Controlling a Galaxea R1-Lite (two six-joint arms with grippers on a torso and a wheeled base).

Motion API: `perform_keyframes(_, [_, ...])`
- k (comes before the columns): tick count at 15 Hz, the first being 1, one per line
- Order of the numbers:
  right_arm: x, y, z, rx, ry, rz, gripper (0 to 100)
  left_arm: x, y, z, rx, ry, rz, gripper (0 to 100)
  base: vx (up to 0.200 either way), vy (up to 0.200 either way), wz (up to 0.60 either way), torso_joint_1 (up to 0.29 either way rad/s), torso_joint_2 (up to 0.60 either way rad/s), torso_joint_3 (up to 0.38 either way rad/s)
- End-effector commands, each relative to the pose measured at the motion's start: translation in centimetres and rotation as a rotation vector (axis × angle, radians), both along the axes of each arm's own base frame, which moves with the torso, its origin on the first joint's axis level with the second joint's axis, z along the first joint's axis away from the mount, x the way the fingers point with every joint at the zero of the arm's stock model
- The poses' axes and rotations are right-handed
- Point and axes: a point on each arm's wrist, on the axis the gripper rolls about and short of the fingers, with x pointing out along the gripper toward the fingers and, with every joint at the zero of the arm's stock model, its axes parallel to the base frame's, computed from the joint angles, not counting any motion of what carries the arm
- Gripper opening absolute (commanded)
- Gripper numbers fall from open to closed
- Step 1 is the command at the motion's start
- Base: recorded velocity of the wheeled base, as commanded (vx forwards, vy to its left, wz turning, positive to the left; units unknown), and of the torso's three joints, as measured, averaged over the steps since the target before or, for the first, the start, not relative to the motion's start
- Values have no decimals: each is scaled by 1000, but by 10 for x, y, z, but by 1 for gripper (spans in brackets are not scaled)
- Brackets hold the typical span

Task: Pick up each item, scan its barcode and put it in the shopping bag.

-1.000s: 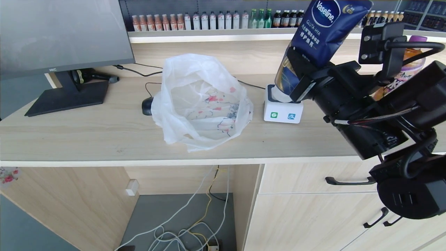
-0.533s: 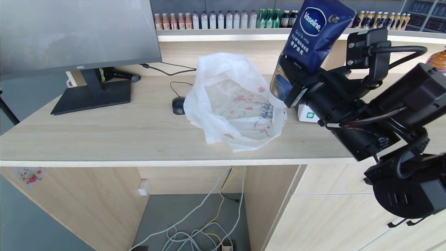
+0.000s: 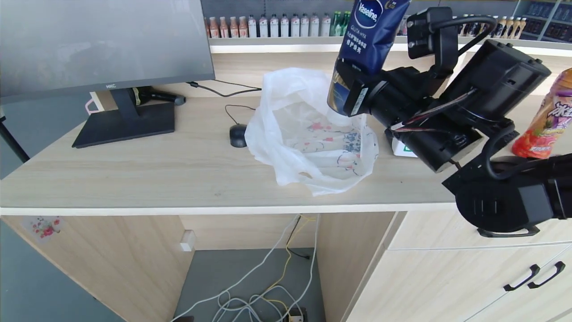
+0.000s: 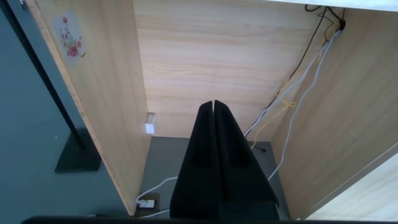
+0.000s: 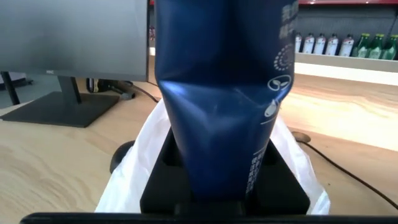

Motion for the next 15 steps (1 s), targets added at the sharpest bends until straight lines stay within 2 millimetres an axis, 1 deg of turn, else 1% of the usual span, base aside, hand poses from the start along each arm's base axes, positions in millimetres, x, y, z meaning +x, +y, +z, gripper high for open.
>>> perform_keyframes(1, [23, 16, -3, -5, 24, 6, 0, 0, 0, 0, 0, 0, 0, 0, 0, 0, 0, 0, 0, 0])
perform_keyframes(6, [50, 38, -8, -24, 52, 15, 0, 0, 0, 0, 0, 0, 0, 0, 0, 0, 0, 0, 0, 0])
perform_keyframes(8, [55, 48, -10, -29, 61, 28, 0, 0, 0, 0, 0, 0, 0, 0, 0, 0, 0, 0, 0, 0])
perform_keyframes(10, [59, 52, -12, -33, 67, 31, 0, 0, 0, 0, 0, 0, 0, 0, 0, 0, 0, 0, 0, 0])
perform_keyframes(15, [74, 62, -30, -31, 106, 39, 0, 0, 0, 0, 0, 0, 0, 0, 0, 0, 0, 0, 0, 0])
